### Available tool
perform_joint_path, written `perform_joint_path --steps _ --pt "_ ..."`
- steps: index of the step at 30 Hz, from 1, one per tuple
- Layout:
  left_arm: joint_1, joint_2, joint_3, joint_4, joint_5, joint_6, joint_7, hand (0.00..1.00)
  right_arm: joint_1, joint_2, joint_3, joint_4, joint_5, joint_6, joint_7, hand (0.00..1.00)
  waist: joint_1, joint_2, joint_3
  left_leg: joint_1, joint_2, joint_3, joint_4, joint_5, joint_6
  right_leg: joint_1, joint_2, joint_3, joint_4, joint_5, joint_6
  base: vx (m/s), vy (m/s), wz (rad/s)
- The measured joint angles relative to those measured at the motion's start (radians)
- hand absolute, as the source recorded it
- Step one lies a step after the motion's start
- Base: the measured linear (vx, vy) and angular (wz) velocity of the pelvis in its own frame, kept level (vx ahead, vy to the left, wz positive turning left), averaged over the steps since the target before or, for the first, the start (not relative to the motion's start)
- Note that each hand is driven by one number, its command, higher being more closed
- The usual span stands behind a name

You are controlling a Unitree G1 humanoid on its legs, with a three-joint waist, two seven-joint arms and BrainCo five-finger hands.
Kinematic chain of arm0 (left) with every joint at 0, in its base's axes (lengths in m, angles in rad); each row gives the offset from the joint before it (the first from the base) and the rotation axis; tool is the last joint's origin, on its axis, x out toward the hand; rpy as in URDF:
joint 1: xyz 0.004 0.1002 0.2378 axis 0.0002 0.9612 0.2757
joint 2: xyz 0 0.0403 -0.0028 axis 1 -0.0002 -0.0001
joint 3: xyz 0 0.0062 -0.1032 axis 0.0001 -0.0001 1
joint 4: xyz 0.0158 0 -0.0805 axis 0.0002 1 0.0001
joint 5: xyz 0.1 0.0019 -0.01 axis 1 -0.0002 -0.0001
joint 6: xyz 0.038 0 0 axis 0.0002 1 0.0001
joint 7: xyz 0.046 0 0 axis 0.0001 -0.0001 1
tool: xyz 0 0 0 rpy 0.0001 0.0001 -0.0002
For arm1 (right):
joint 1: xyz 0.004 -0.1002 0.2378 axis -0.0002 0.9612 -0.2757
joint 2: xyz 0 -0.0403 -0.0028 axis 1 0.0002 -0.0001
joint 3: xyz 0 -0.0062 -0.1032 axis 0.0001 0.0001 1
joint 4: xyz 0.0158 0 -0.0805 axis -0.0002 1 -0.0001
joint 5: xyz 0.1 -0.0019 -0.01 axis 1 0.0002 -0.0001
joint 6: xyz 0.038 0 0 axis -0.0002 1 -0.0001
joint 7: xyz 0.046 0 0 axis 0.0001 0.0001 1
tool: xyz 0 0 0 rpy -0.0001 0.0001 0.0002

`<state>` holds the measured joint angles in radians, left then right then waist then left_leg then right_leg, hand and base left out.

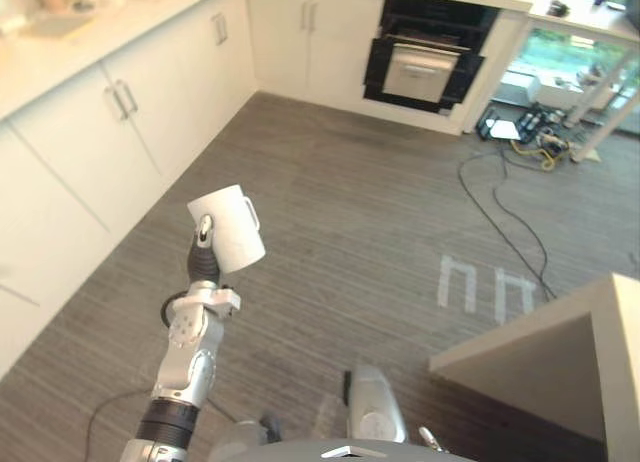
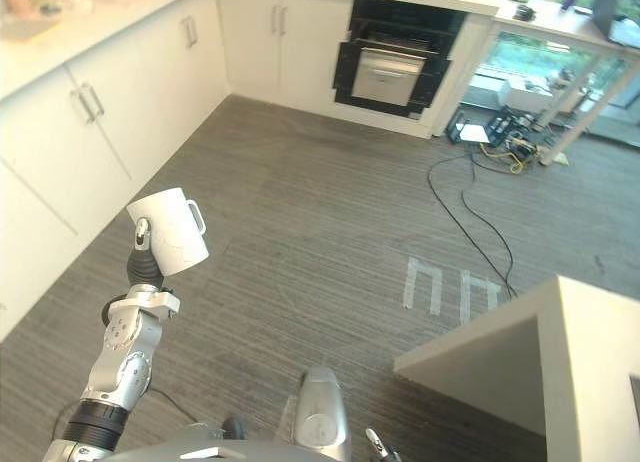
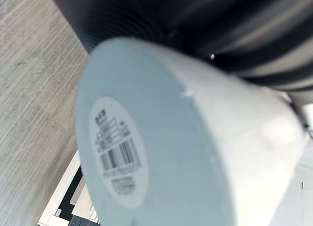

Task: Walk over to the sink, pick up the cup, carry it to the dishwasher, place the cup inside the dishwasher, then close the dishwasher door

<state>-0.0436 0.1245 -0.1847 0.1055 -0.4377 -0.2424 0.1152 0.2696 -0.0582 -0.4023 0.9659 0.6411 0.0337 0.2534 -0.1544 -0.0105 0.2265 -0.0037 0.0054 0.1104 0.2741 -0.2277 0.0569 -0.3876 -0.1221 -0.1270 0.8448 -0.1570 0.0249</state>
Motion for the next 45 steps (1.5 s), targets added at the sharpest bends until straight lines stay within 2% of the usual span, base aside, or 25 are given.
perform_joint_path --steps 3,7,8,9,10,12,13,14,16,19,22,23,24,25,26,28,31,33,34,35,37,39,41,44,45 --pt "-0.033 -0.003 -0.081 -0.017 0.038 0.01 0.005 1.0 0.029 0.031 0.009 -0.056 0.001 -0.006 -0.002 0.0 0.026 -0.024 -0.009 0.046 -0.033 -0.029 -0.01 -0.037 0.01 0.011 0.059 -0.025 -0.391 0.03 0.03 0.3 -0.027 0.39" --pt "-0.073 -0.008 -0.091 -0.061 0.048 0.023 0.0 1.0 0.054 0.03 0.046 -0.096 0.001 -0.008 -0.001 0.0 0.026 -0.045 -0.04 0.126 -0.072 -0.064 0.061 -0.18 0.003 0.04 0.065 0.009 -0.445 0.096 -0.033 0.44 -0.095 0.29" --pt "-0.072 -0.024 -0.096 -0.076 0.048 0.023 -0.009 1.0 0.059 0.016 0.046 -0.099 0.003 -0.009 -0.001 0.0 0.022 -0.009 -0.059 0.154 -0.057 -0.086 0.077 -0.23 -0.003 0.035 0.076 -0.005 -0.361 0.093 -0.073 0.61 -0.169 0.38" --pt "-0.069 -0.032 -0.1 -0.077 0.049 0.023 -0.016 1.0 0.063 0.007 0.049 -0.103 0.005 -0.01 -0.001 0.0 0.019 0.016 -0.073 0.166 -0.041 -0.09 0.075 -0.242 -0.004 0.034 0.081 -0.025 -0.335 0.048 -0.065 0.61 -0.124 0.47" --pt "-0.074 -0.051 -0.107 -0.079 0.056 0.023 -0.023 1.0 0.067 -0.001 0.061 -0.125 0.03 -0.016 -0.001 0.0 0.009 0.072 -0.106 0.152 -0.02 -0.097 0.137 -0.231 -0.017 0.035 0.089 -0.058 -0.3 -0.023 -0.068 0.65 -0.127 0.54" --pt "-0.082 -0.064 -0.107 -0.096 0.079 0.021 -0.031 1.0 0.066 -0.001 0.079 -0.165 0.057 -0.028 0.002 0.0 0.0 0.08 -0.105 0.063 0.009 -0.068 0.417 -0.155 -0.106 0.079 0.081 -0.08 -0.256 -0.107 -0.063 0.58 -0.107 0.48" --pt "-0.079 -0.072 -0.106 -0.096 0.089 0.018 -0.034 1.0 0.07 0.005 0.08 -0.177 0.072 -0.049 0.005 0.0 0.007 0.084 -0.105 -0.015 0.049 -0.051 0.648 -0.025 -0.233 0.146 0.09 -0.084 -0.255 -0.149 -0.079 0.62 -0.074 0.14" --pt "-0.076 -0.075 -0.103 -0.098 0.089 0.017 -0.036 1.0 0.078 0.004 0.086 -0.198 0.083 -0.074 0.005 0.0 0.016 0.085 -0.106 -0.087 0.1 -0.03 0.878 0.057 -0.259 0.213 0.099 -0.095 -0.262 -0.192 -0.108 0.73 -0.088 0.03" --pt "-0.066 -0.075 -0.085 -0.118 0.087 0.017 -0.036 1.0 0.08 0.003 0.088 -0.227 0.127 -0.124 0.007 0.0 0.019 0.086 -0.109 -0.188 0.188 0.033 1.077 0.069 -0.189 0.311 0.118 -0.09 -0.309 -0.22 -0.114 0.57 -0.04 -0.15" --pt "-0.062 -0.07 -0.047 -0.179 0.079 0.016 -0.058 1.0 0.045 -0.011 0.086 -0.288 0.191 -0.182 0.021 0.0 0.061 0.075 -0.112 -0.309 0.256 0.156 0.91 -0.016 -0.086 0.421 0.116 -0.004 -0.432 -0.199 -0.089 0.61 0.054 -0.79" --pt "-0.059 -0.054 -0.04 -0.199 0.067 0.017 -0.064 1.0 -0.028 -0.035 0.11 -0.358 0.199 -0.224 0.023 0.0 0.074 0.041 -0.1 -0.358 0.194 0.215 0.504 -0.05 -0.047 0.512 0.045 0.105 -0.498 -0.199 -0.087 0.58 0.247 -0.7" --pt "-0.054 -0.046 -0.04 -0.205 0.067 0.016 -0.065 1.0 -0.038 -0.039 0.121 -0.358 0.204 -0.233 0.023 0.0 0.08 0.024 -0.104 -0.366 0.162 0.212 0.378 -0.019 -0.055 0.521 0.019 0.126 -0.506 -0.201 -0.083 0.51 0.3 -0.98" --pt "-0.049 -0.034 -0.04 -0.207 0.067 0.016 -0.054 1.0 -0.075 -0.059 0.126 -0.351 0.221 -0.244 0.023 0.0 0.099 0.035 -0.111 -0.361 0.118 0.126 0.018 0.118 -0.116 0.53 0.005 0.166 -0.509 -0.199 -0.058 0.4 0.254 -1.0" --pt "-0.045 -0.031 -0.038 -0.205 0.067 0.016 -0.053 1.0 -0.086 -0.069 0.127 -0.351 0.226 -0.245 0.023 0.0 0.101 0.05 -0.114 -0.361 0.127 0.084 -0.073 0.158 -0.138 0.545 0.012 0.182 -0.51 -0.206 -0.036 0.55 0.392 -1.14" --pt "-0.038 -0.014 -0.025 -0.175 0.067 0.013 -0.055 1.0 -0.104 -0.072 0.126 -0.314 0.231 -0.245 0.02 0.0 0.096 0.061 -0.122 -0.344 0.129 0.057 -0.081 0.322 -0.157 0.588 -0.006 0.22 -0.502 -0.235 0.015 0.65 0.529 -0.83" --pt "-0.026 0.016 0.001 -0.119 0.067 0.018 -0.048 1.0 -0.123 -0.04 0.128 -0.236 0.227 -0.22 0.001 0.0 0.078 0.014 -0.127 -0.332 0.103 0.067 0.022 0.296 -0.099 0.602 -0.048 0.247 -0.466 -0.206 0.032 0.51 0.415 -0.53" --pt "-0.022 0.035 0.042 -0.118 0.067 0.018 -0.049 1.0 -0.077 -0.034 0.113 -0.231 0.215 -0.205 -0.026 0.0 0.06 -0.006 -0.123 -0.328 0.08 0.065 0.205 0.136 -0.066 0.595 -0.077 0.247 -0.361 -0.072 0.027 0.44 0.293 -0.2" --pt "-0.023 0.035 0.05 -0.119 0.07 0.015 -0.05 1.0 -0.063 -0.032 0.095 -0.231 0.215 -0.204 -0.044 0.0 0.059 -0.028 -0.121 -0.246 0.043 0.117 0.185 0.084 -0.045 0.518 -0.132 0.25 -0.17 0.066 0.072 0.53 0.334 -0.4" --pt "-0.023 0.034 0.059 -0.122 0.084 0.015 -0.047 1.0 -0.061 -0.032 0.083 -0.231 0.215 -0.204 -0.043 0.0 0.056 -0.03 -0.119 -0.188 0.025 0.156 0.146 0.063 -0.029 0.444 -0.172 0.248 -0.049 0.222 0.131 0.33 0.223 -0.71" --pt "-0.019 0.035 0.068 -0.125 0.1 0.009 -0.031 1.0 -0.057 -0.031 0.087 -0.231 0.193 -0.204 -0.039 0.0 0.052 -0.025 -0.118 -0.135 0.021 0.197 0.103 0.05 -0.024 0.345 -0.217 0.216 0.101 0.241 0.092 0.3 0.201 -0.76" --pt "-0.017 0.04 0.086 -0.124 0.131 0.006 0.005 1.0 -0.077 -0.035 0.116 -0.231 0.144 -0.204 -0.03 0.0 0.038 -0.009 -0.107 -0.05 0.024 0.239 0.023 0.051 -0.026 0.2 -0.238 0.103 0.291 0.111 -0.01 0.26 0.158 -0.82" --pt "-0.006 0.042 0.083 -0.121 0.14 0.001 0.028 1.0 -0.07 -0.031 0.129 -0.23 0.141 -0.204 -0.016 0.0 0.03 0.008 -0.097 0.037 0.041 0.277 -0.049 0.054 -0.031 0.136 -0.196 -0.002 0.249 -0.009 -0.019 0.25 0.09 -0.72" --pt "-0.008 0.044 0.079 -0.116 0.148 -0.017 0.034 1.0 -0.071 -0.031 0.127 -0.237 0.147 -0.186 -0.015 0.0 0.005 0.028 -0.081 0.097 0.073 0.301 -0.098 0.031 -0.057 0.083 -0.096 -0.112 -0.05 -0.086 -0.011 0.23 -0.038 -0.4" --pt "0.005 0.053 0.052 -0.108 0.17 -0.021 0.023 1.0 -0.02 -0.026 0.126 -0.241 0.136 -0.176 -0.013 0.0 -0.015 -0.012 -0.078 0.151 0.053 0.293 -0.107 -0.016 -0.108 0.074 -0.055 -0.147 -0.45 0.065 0.024 0.28 -0.132 0.01" --pt "0.011 0.053 0.049 -0.099 0.186 -0.025 0.01 1.0 0.018 -0.027 0.126 -0.239 0.134 -0.176 -0.011 0.0 -0.021 -0.052 -0.083 0.184 0.022 0.263 -0.106 -0.036 -0.133 0.087 -0.067 -0.137 -0.49 0.206 -0.05 0.34 -0.144 0.25"
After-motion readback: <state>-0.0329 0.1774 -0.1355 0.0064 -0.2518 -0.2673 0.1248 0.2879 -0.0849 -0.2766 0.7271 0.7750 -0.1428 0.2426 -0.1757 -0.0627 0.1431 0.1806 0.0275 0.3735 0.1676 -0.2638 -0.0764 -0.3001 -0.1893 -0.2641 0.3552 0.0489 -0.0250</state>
